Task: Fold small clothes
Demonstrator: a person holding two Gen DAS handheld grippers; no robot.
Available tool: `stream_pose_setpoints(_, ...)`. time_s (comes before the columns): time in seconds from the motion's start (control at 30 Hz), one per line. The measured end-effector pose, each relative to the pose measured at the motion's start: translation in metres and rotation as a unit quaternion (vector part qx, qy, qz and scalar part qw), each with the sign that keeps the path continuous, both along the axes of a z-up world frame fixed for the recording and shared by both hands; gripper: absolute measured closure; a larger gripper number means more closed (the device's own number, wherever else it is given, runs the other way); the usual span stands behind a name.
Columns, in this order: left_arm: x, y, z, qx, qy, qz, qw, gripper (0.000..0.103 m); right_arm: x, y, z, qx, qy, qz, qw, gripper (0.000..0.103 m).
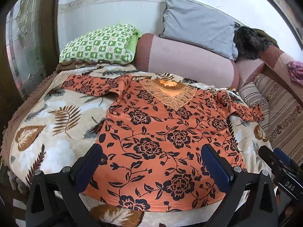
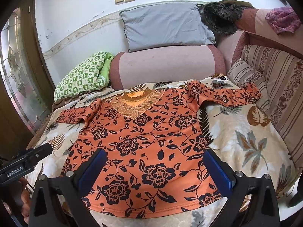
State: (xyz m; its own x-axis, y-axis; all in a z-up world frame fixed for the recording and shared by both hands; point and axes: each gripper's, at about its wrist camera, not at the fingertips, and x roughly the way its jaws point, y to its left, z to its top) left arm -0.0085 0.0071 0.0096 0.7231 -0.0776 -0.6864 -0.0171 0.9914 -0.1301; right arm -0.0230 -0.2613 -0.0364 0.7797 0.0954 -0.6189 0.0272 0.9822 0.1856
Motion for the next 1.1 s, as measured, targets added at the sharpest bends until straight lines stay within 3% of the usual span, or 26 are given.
stream_pose_setpoints(0.27, -0.001, 0.003, 0.003, 0.008, -0.013, 0.003, 0.9999, 0.000, 0.000, 0.000, 0.000, 0.000, 0.000, -0.002, 1.000, 0.000)
stream_pose_setpoints(0.83, 0.004, -0.001, -0.008, 0.045, -0.001, 0.007, 0.9990, 0.000, 0.003, -0.002, -0.006, 0.007, 0.007, -0.006, 1.000, 0.000)
stream_pose_setpoints(1.1, 0.003, -0.001, -0.008, 0.043, -0.001, 0.007, 0.9991, 0.000, 0.003, -0.003, -0.006, 0.007, 0.006, -0.006, 1.000, 0.000)
